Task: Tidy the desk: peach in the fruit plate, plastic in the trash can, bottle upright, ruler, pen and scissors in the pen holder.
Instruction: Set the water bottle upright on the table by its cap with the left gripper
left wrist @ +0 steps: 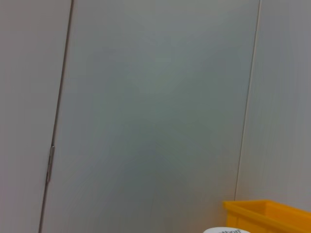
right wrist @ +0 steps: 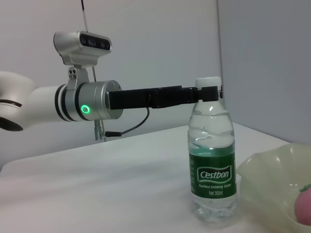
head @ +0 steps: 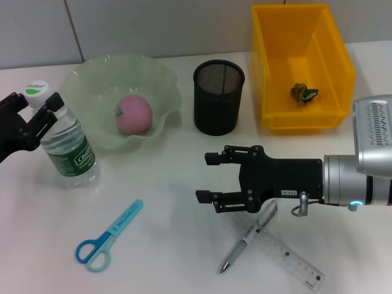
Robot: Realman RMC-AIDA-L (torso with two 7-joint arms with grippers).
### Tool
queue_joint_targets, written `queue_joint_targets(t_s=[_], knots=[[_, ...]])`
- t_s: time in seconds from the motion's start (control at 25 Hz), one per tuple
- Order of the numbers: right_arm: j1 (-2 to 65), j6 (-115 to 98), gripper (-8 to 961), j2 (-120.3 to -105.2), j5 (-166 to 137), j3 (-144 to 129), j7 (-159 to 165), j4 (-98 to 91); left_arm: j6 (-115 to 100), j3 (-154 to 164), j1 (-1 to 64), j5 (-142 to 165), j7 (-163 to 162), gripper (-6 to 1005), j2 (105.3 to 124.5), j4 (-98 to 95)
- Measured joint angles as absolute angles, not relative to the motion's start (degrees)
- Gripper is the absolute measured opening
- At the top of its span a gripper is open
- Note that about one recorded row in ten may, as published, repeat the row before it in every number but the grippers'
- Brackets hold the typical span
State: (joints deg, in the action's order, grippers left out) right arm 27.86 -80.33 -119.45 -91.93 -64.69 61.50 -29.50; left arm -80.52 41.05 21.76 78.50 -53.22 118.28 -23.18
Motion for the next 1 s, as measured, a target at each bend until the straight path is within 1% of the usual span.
queue_joint_targets(t_s=[0.36,1.0], knots=[[28.00,-79.98,770,-119.35,-92.10,-64.78,62.54,-29.51,-80.49,41.68,21.63,78.58,-52.49,440,118.39,-23.20],[28.31,-79.80,770,-119.25,-91.93,-65.04,63.45,-29.53,-80.78,41.92,21.46,78.58,-51.25,479,118.48,-22.80]])
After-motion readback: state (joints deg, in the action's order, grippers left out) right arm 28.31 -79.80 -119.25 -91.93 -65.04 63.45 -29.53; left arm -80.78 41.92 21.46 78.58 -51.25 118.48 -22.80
